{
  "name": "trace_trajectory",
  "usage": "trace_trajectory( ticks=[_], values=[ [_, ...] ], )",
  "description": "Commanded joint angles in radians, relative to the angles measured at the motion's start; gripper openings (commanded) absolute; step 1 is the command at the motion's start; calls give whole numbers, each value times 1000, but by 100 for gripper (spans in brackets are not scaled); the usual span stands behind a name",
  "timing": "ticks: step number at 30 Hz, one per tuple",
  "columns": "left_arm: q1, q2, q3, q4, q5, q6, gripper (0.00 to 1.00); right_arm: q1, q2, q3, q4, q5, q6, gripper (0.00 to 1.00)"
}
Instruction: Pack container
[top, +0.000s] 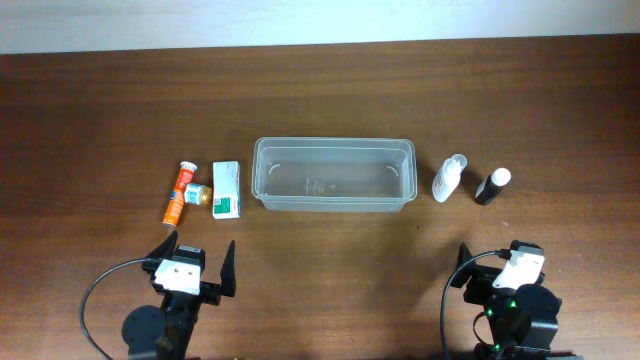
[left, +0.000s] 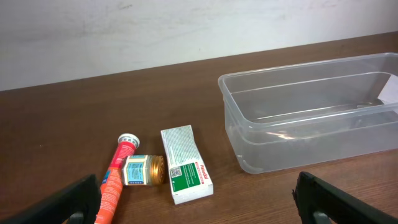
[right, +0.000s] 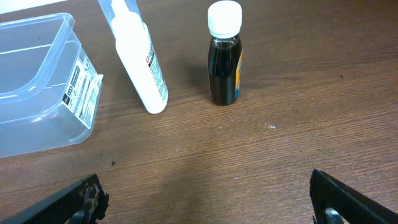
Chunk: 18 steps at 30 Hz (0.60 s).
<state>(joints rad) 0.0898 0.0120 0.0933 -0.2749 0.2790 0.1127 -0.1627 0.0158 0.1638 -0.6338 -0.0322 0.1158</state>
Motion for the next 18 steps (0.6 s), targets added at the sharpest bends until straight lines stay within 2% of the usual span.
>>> trace_trajectory(
  ticks=[1,12,18],
  values=[
    [-5,-7,-5,1,-3,9,100,5,-10,-6,2,-13,-4,98],
    [-5,-7,-5,16,14,4,100,5,-10,-6,2,-13,-4,98],
    [-4,19,35,32,-14,-194,100,5,-10,-6,2,-13,-4,99]
  ],
)
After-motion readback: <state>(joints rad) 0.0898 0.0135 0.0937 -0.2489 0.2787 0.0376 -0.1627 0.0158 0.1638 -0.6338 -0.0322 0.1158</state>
